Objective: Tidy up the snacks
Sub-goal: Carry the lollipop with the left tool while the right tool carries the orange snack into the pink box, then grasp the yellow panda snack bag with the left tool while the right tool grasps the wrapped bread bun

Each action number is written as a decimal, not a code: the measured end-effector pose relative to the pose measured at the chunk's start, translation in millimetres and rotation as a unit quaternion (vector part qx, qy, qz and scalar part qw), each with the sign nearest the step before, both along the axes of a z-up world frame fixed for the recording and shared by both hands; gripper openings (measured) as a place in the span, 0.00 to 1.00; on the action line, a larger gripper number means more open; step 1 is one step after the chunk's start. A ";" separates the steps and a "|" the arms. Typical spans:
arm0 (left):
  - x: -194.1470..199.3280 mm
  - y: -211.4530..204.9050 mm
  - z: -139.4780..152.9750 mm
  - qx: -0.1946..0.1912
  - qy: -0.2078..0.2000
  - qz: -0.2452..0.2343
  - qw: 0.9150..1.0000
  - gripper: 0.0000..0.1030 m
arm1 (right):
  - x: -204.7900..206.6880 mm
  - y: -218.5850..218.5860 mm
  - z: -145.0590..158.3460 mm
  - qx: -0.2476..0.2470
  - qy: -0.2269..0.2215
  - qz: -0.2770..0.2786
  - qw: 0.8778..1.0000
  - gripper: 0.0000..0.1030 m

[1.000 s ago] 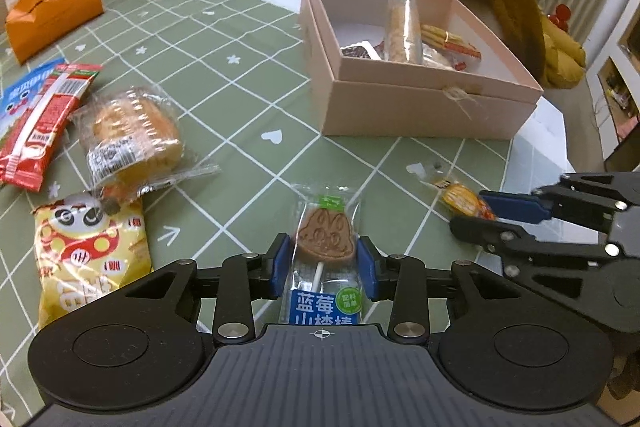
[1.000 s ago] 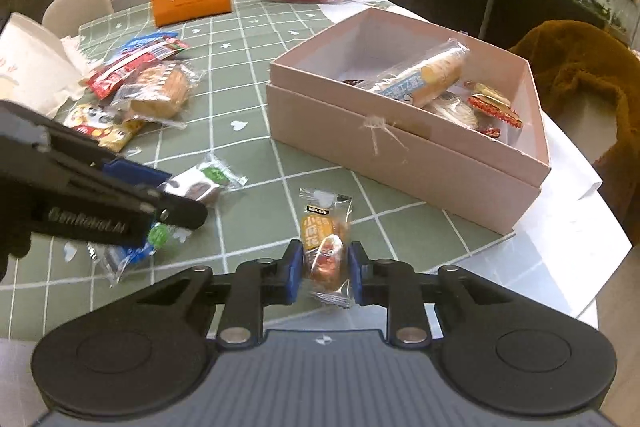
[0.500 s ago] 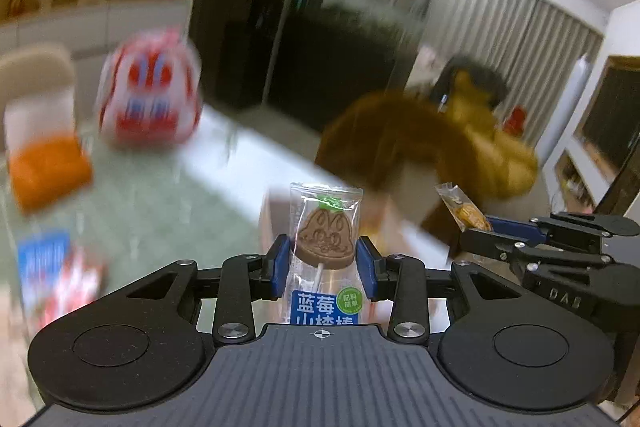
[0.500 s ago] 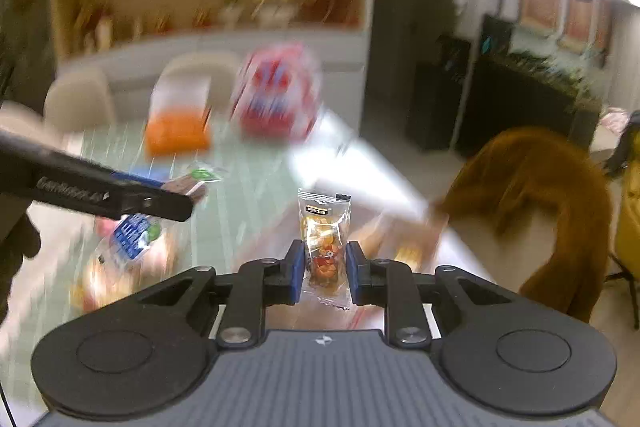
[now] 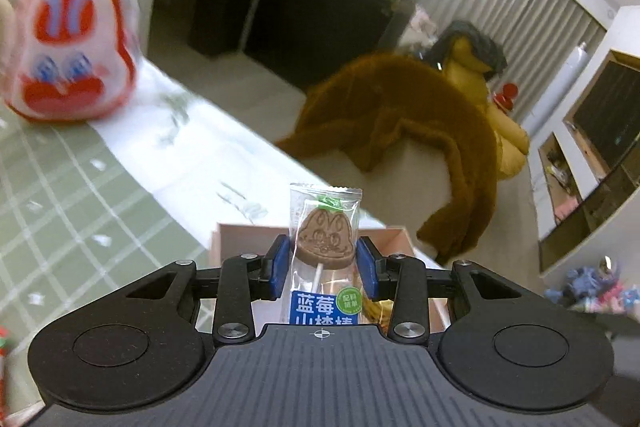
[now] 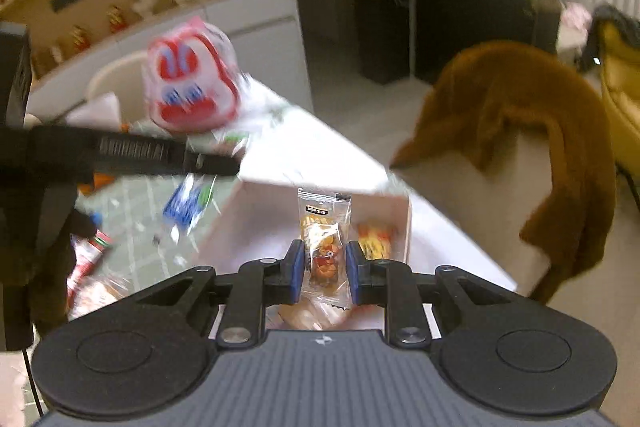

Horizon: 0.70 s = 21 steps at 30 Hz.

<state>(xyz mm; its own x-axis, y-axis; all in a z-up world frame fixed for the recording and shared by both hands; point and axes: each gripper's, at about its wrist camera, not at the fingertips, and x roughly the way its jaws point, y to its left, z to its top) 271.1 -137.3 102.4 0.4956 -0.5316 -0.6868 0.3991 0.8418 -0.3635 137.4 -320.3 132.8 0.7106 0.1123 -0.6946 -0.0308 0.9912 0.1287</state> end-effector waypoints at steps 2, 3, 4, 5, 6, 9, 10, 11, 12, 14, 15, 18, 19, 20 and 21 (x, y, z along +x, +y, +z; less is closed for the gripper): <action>21.5 -6.5 -25.0 -0.001 0.054 -0.017 0.998 0.40 | 4.2 -0.8 -19.8 0.013 0.011 -0.005 1.000 0.23; 24.0 -6.8 -31.7 -0.002 0.063 -0.021 0.998 0.40 | 5.4 0.5 -28.5 0.014 0.022 -0.010 1.000 0.27; 23.3 -4.9 -35.9 -0.001 0.065 -0.020 0.998 0.40 | 7.7 1.3 -35.4 0.015 0.033 -0.014 0.999 0.33; 20.2 -1.2 -37.7 -0.003 0.066 -0.016 0.998 0.40 | 7.6 1.7 -41.6 0.019 0.042 -0.016 0.999 0.37; 17.7 4.6 -38.3 -0.010 0.069 -0.012 0.997 0.40 | 6.0 1.0 -44.8 0.022 0.044 -0.016 0.999 0.42; 13.0 31.0 -34.7 -0.043 0.084 -0.007 0.996 0.40 | -1.4 0.9 -46.6 -0.002 0.037 -0.019 0.999 0.44; 10.0 43.5 -30.1 -0.051 0.079 0.002 0.996 0.40 | -2.4 3.5 -46.5 -0.012 0.035 -0.016 0.999 0.45; 1.3 56.4 -23.5 -0.053 0.068 0.016 0.996 0.40 | 1.7 7.7 -43.9 -0.017 0.032 -0.012 0.999 0.45; -6.1 73.1 -19.1 -0.047 0.054 0.034 0.997 0.40 | 1.0 11.7 -41.4 -0.023 0.029 -0.007 0.999 0.45; -20.7 107.8 -13.4 -0.023 0.027 0.071 0.997 0.40 | 2.9 26.1 -37.2 -0.038 0.015 0.012 0.999 0.46; -26.5 124.8 -12.5 -0.005 0.013 0.091 0.996 0.40 | 3.5 33.4 -34.9 -0.045 0.008 0.025 0.999 0.49; -39.1 183.5 -17.4 0.044 -0.015 0.174 0.984 0.40 | 2.6 60.0 -31.1 -0.056 -0.015 0.063 0.996 0.55; -40.0 203.9 -19.9 0.047 -0.015 0.206 0.977 0.40 | 2.7 68.6 -31.2 -0.052 -0.018 0.074 0.996 0.55; -41.6 226.5 -23.6 0.044 -0.013 0.243 0.969 0.40 | 3.6 78.6 -32.6 -0.042 -0.015 0.087 0.995 0.55; -42.3 250.7 -27.5 0.040 -0.008 0.284 0.958 0.40 | 4.6 87.2 -34.2 -0.033 -0.010 0.099 0.994 0.55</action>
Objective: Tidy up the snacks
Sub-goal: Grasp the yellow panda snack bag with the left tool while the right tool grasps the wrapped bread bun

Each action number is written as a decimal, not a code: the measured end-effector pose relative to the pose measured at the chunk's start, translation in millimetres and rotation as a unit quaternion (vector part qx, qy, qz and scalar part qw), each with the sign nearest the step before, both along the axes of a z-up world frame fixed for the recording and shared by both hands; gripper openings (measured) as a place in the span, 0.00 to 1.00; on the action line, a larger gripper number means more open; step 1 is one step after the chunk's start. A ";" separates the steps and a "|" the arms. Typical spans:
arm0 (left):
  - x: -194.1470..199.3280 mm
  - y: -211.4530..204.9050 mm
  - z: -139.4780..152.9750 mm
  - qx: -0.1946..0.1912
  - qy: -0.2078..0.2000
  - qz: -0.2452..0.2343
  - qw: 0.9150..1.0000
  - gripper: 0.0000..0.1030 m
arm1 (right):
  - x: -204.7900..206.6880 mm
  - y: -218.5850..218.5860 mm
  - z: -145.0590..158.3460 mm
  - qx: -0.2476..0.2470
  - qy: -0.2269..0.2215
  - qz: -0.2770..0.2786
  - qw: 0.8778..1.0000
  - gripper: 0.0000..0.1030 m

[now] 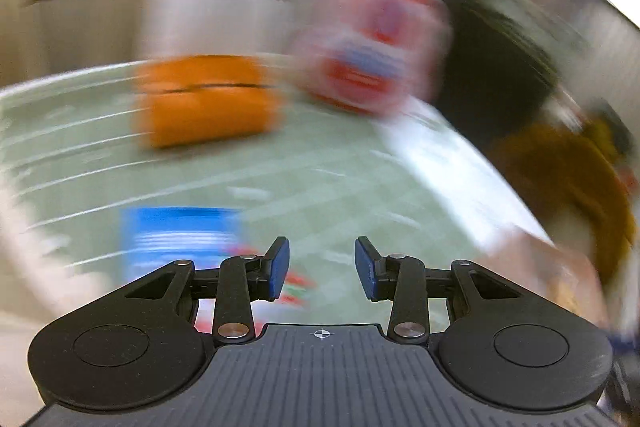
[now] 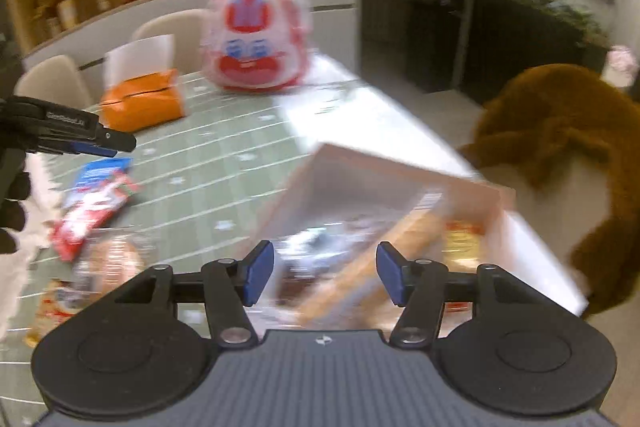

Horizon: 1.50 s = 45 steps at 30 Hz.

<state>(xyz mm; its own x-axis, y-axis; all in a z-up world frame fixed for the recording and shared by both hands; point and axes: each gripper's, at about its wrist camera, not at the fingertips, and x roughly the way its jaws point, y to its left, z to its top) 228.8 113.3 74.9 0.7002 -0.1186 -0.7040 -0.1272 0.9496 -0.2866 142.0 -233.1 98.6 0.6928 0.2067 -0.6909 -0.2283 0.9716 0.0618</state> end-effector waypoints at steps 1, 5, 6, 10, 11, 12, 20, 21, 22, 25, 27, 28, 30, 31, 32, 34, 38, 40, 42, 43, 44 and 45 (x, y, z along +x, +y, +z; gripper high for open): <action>-0.5 22.7 -6.3 -0.004 0.005 0.044 0.999 0.40 | 1.0 9.7 -1.8 0.010 0.008 0.014 1.000 0.55; 9.9 73.7 -35.9 -0.008 0.032 0.106 0.994 0.39 | -2.3 44.7 -10.4 0.026 0.031 0.060 0.997 0.56; 13.8 76.4 -45.5 -0.011 0.045 0.099 0.994 0.39 | -4.2 52.7 -12.3 0.027 0.036 0.070 0.997 0.56; 13.7 59.1 -59.9 0.011 0.043 0.030 0.999 0.42 | -13.2 76.5 -14.0 0.036 0.034 0.091 0.995 0.69; 12.0 51.3 -59.3 0.024 0.039 0.006 0.999 0.42 | -13.0 81.3 -13.3 0.039 0.033 0.098 0.994 0.70; 9.5 43.7 -59.1 0.033 0.037 -0.018 0.999 0.42 | -11.4 85.3 -12.5 0.043 0.035 0.103 0.993 0.70; -33.7 3.6 -57.8 0.046 0.042 -0.113 0.992 0.44 | -2.3 127.8 -18.1 0.033 0.033 0.143 0.989 0.70; -39.1 4.0 -59.4 0.029 0.047 -0.112 0.992 0.44 | -0.5 133.2 -22.9 0.033 0.041 0.149 0.987 0.70; -44.2 4.6 -61.4 0.010 0.052 -0.110 0.992 0.44 | 1.3 139.1 -28.1 0.031 0.050 0.155 0.986 0.69; -57.1 6.9 -63.3 -0.033 0.061 -0.101 0.992 0.42 | 4.0 152.0 -45.2 0.019 0.084 0.153 0.984 0.64; -68.6 8.9 -59.7 -0.050 0.065 -0.092 0.992 0.42 | -3.2 154.9 -51.2 0.003 0.094 0.158 0.983 0.52; -74.4 8.9 -57.9 -0.056 0.067 -0.087 0.992 0.41 | -9.0 155.7 -52.5 -0.011 0.092 0.164 0.982 0.48; -85.7 11.7 -51.9 -0.065 0.071 -0.068 0.993 0.41 | -23.1 150.2 -51.8 -0.024 0.085 0.173 0.981 0.48; -93.2 13.3 -48.5 -0.069 0.074 -0.053 0.993 0.41 | -29.0 145.1 -51.4 -0.024 0.085 0.172 0.981 0.47; -99.2 14.3 -45.6 -0.073 0.076 -0.040 0.994 0.41 | -36.0 137.7 -51.5 -0.024 0.085 0.171 0.981 0.47; -118.4 15.1 -37.9 -0.084 0.075 -0.020 0.993 0.41 | -47.1 124.6 -51.2 -0.025 0.084 0.163 0.983 0.47; -149.3 10.6 -32.1 -0.116 0.087 -0.014 0.989 0.41 | -62.7 100.8 -51.2 -0.026 0.080 0.141 0.986 0.47; -162.9 1.8 -33.3 -0.119 0.107 -0.031 0.987 0.41 | -68.9 88.5 -52.1 -0.023 0.076 0.131 0.988 0.47; -172.6 -15.9 -36.9 -0.103 0.129 -0.060 0.984 0.41 | -74.2 77.2 -52.9 -0.021 0.068 0.120 0.990 0.47; -175.6 -26.1 -40.1 -0.097 0.137 -0.076 0.983 0.42 | -76.8 70.6 -53.3 -0.016 0.064 0.116 0.991 0.48; -177.8 -35.1 -44.5 -0.090 0.142 -0.086 0.982 0.42 | -78.5 66.5 -54.0 -0.013 0.062 0.112 0.992 0.49; -179.0 -42.2 -48.0 -0.083 0.146 -0.089 0.982 0.42 | -80.0 61.8 -55.0 -0.013 0.063 0.105 0.992 0.53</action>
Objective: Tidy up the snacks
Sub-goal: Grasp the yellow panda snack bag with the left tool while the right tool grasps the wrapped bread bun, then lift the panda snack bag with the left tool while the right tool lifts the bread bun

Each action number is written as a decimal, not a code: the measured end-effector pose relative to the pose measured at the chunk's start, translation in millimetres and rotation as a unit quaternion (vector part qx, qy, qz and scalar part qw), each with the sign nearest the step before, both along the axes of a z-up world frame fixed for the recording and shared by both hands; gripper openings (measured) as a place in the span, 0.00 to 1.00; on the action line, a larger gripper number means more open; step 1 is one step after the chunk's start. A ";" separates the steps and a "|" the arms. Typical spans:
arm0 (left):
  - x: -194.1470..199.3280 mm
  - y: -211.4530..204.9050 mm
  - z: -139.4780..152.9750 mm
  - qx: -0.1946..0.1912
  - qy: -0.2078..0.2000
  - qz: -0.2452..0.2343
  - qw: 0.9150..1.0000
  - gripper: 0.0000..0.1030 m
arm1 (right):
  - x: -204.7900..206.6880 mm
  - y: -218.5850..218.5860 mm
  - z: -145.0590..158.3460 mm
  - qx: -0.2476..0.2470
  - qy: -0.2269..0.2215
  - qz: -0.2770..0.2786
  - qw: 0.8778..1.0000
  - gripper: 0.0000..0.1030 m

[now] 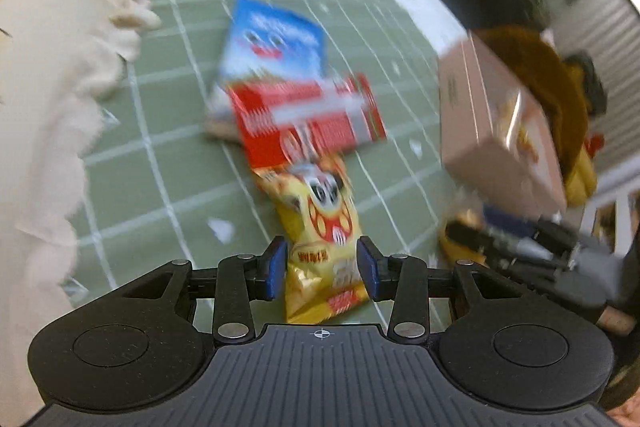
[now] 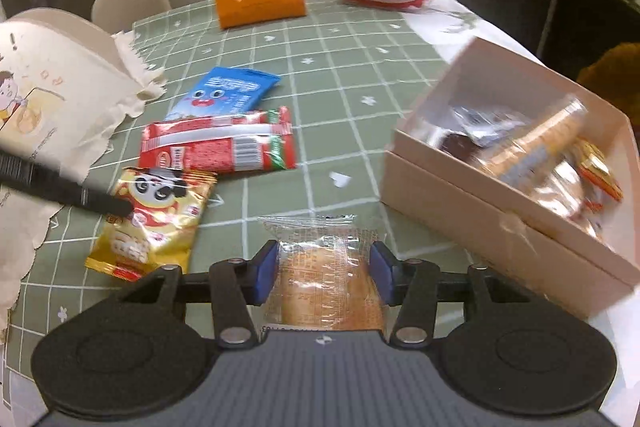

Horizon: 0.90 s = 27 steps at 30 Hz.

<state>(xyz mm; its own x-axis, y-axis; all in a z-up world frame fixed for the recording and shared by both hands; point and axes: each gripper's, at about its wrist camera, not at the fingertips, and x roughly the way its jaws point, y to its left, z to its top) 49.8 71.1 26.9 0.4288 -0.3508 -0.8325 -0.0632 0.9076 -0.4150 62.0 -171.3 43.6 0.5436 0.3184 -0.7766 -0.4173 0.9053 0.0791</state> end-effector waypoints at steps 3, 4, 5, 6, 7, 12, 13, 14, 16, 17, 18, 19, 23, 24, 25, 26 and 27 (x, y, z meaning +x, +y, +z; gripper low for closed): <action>0.0 -17.3 -8.5 0.006 -0.002 -0.009 1.000 0.42 | -7.4 -9.8 -1.4 -0.007 -0.002 -0.018 1.000 0.55; 1.1 -21.9 -9.3 0.009 -0.005 -0.012 1.000 0.43 | -10.5 -12.6 -1.6 -0.011 -0.004 -0.021 1.000 0.57; 2.7 -26.9 -9.2 0.013 -0.009 -0.014 1.000 0.43 | -13.8 -15.7 -1.7 -0.015 -0.007 -0.023 1.000 0.58; 4.1 -30.5 -9.0 0.016 -0.013 -0.015 1.000 0.43 | -16.5 -18.0 -2.1 -0.017 -0.008 -0.025 1.000 0.61; 5.7 -33.7 -8.8 0.018 -0.016 -0.014 1.000 0.43 | -19.0 -21.3 -3.3 -0.019 -0.005 -0.027 0.999 0.62; 15.9 -44.2 -8.1 0.024 -0.027 -0.010 0.999 0.43 | -29.1 -29.4 -11.7 -0.028 0.002 -0.035 0.999 0.63; 17.1 -44.6 -8.0 0.023 -0.028 -0.010 0.999 0.43 | -31.0 -30.1 -12.8 -0.028 0.002 -0.035 0.999 0.63; 17.8 -45.0 -8.4 0.023 -0.029 -0.010 0.999 0.43 | -32.8 -30.6 -13.5 -0.027 0.002 -0.036 0.999 0.63; 18.4 -45.4 -9.0 0.023 -0.030 -0.011 0.999 0.43 | -36.3 -31.3 -14.2 -0.024 0.001 -0.037 0.999 0.64; 18.7 -45.7 -9.2 0.023 -0.031 -0.012 0.999 0.43 | -37.4 -31.3 -14.3 -0.023 0.000 -0.036 0.999 0.64; 18.5 -45.8 -8.8 0.023 -0.031 -0.015 0.999 0.42 | -38.6 -31.9 -14.6 -0.023 0.000 -0.036 0.999 0.64; 17.7 -46.2 -7.9 0.022 -0.032 -0.019 0.999 0.41 | -39.8 -32.5 -14.6 -0.021 -0.001 -0.036 0.999 0.64; 12.1 -52.1 -6.2 -0.001 -0.021 -0.072 0.997 0.39 | -41.1 -34.5 -16.4 -0.017 0.000 -0.045 0.999 0.66; 10.9 -55.0 -6.5 -0.006 -0.013 -0.093 0.996 0.39 | -41.1 -34.4 -16.8 -0.016 0.000 -0.047 0.999 0.66; 9.0 -57.7 -7.0 -0.009 -0.005 -0.113 0.994 0.39 | -40.6 -34.2 -17.1 -0.017 0.001 -0.049 0.999 0.66; 6.6 -61.0 -7.3 -0.010 0.001 -0.135 0.991 0.39 | -40.3 -34.0 -17.4 -0.017 0.001 -0.050 0.999 0.66; 4.2 -64.6 -7.3 -0.008 0.007 -0.155 0.988 0.38 | -40.0 -33.9 -17.4 -0.017 0.001 -0.051 0.999 0.66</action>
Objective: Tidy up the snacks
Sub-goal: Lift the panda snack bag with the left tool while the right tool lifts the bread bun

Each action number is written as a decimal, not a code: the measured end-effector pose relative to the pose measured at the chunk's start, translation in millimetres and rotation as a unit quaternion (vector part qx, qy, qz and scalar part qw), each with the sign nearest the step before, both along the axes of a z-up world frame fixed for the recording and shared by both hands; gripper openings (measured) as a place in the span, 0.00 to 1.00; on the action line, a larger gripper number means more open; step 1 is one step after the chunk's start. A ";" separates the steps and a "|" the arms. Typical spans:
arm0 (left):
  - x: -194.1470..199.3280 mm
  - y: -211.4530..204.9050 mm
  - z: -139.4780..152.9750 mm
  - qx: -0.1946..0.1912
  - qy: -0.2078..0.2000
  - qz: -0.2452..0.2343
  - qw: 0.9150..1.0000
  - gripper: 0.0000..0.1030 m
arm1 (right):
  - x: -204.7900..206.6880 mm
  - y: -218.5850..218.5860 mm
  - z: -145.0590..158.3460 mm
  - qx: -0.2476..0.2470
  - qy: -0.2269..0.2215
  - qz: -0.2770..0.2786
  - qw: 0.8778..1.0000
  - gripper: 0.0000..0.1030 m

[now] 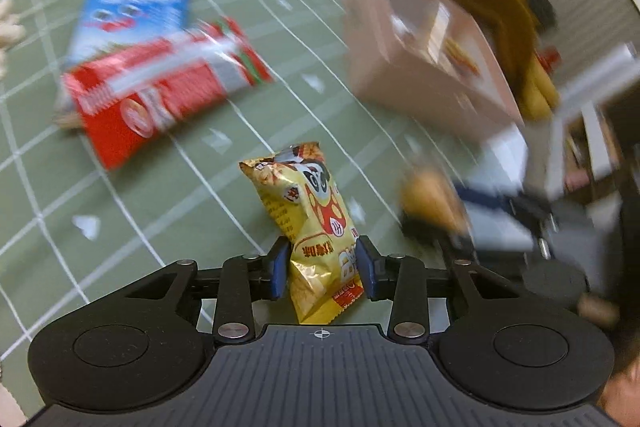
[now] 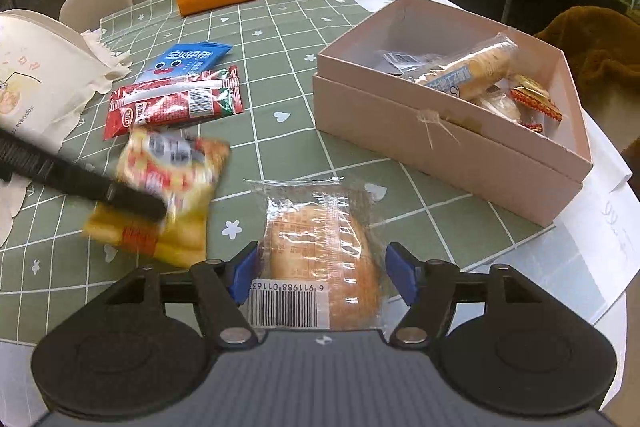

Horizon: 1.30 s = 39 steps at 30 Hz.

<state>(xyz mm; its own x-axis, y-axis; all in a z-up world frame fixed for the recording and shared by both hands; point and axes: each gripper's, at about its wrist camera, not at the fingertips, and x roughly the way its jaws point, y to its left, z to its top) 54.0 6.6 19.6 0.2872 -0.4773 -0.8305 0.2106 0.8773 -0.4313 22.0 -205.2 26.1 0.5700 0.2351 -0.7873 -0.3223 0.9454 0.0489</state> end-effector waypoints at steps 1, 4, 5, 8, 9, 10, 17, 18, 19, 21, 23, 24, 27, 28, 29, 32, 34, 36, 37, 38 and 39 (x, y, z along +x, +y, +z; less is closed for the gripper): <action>-2.1 -2.6 0.2 0.004 0.002 -0.011 1.000 0.38 | 0.0 0.1 -0.1 0.000 0.000 -0.001 1.000 0.66; -3.7 -3.8 0.8 0.011 -0.004 -0.001 1.000 0.39 | -0.2 -0.3 -0.4 0.000 -0.001 -0.002 1.000 0.66; -2.6 -2.5 0.9 0.010 -0.008 0.011 1.000 0.39 | -0.2 -0.3 -0.5 0.000 -0.001 -0.002 1.000 0.66; 2.3 1.8 0.5 0.011 -0.020 0.049 0.999 0.40 | -0.3 -0.9 -2.2 -0.001 0.002 -0.006 1.000 0.68; 4.0 2.8 0.5 0.008 -0.023 0.058 0.998 0.40 | 0.0 -1.1 -3.3 0.000 0.006 -0.007 1.000 0.68; 5.3 3.9 0.7 0.006 -0.027 0.068 0.997 0.40 | 0.0 -1.5 -4.8 0.001 0.010 -0.008 1.000 0.69; 15.9 8.7 1.5 0.025 -0.054 0.118 0.991 0.40 | -6.3 -5.7 -6.7 0.001 0.008 -0.009 1.000 0.69; 17.0 7.6 1.2 0.024 -0.053 0.117 0.991 0.40 | -6.9 -7.0 -6.8 0.000 0.008 -0.011 1.000 0.69; 18.3 5.4 1.0 0.021 -0.052 0.112 0.992 0.40 | -7.5 -8.1 -7.1 -0.001 0.006 -0.013 1.000 0.69; 18.2 1.1 0.9 0.022 -0.055 0.104 0.993 0.40 | -8.7 -9.6 -7.7 -0.005 0.003 -0.016 1.000 0.69; 18.3 -6.2 -1.0 0.029 -0.057 0.093 0.994 0.40 | -9.5 -9.9 -8.3 -0.011 0.000 -0.016 1.000 0.69; 18.0 -10.0 -1.9 0.033 -0.057 0.087 0.994 0.40 | -9.8 -10.0 -8.5 -0.012 -0.001 -0.015 1.000 0.69; 12.9 -23.0 -3.5 0.048 -0.068 0.059 0.995 0.41 | -9.6 -9.1 -9.6 -0.015 -0.007 -0.016 1.000 0.72; 10.6 -27.3 -3.0 0.055 -0.073 0.048 0.995 0.42 | -9.1 -8.9 -10.2 -0.014 -0.009 -0.017 1.000 0.73; 8.3 -32.3 -2.5 0.062 -0.078 0.036 0.994 0.42 | -8.6 -8.8 -10.7 -0.014 -0.011 -0.019 1.000 0.74; 2.5 -44.6 -1.1 0.083 -0.095 0.004 0.992 0.43 | -6.0 -8.8 -12.5 -0.013 -0.016 -0.021 1.000 0.78; -1.4 -53.2 0.5 0.100 -0.109 -0.017 0.989 0.44 | -3.7 -8.5 -13.1 -0.014 -0.016 -0.022 1.000 0.80; -4.9 -60.2 1.8 0.117 -0.122 -0.032 0.985 0.44 | -1.3 -8.7 -13.7 -0.016 -0.017 -0.019 1.000 0.82; -6.3 -62.1 2.4 0.123 -0.127 -0.036 0.984 0.45 | -0.3 -9.0 -13.9 -0.015 -0.017 -0.019 1.000 0.83; -7.6 -63.4 2.8 0.130 -0.131 -0.040 0.982 0.46 | 0.1 -9.3 -14.3 -0.015 -0.017 -0.018 1.000 0.83; -8.6 -63.8 3.1 0.137 -0.135 -0.042 0.980 0.48 | -0.3 -9.4 -14.6 -0.014 -0.018 -0.018 1.000 0.83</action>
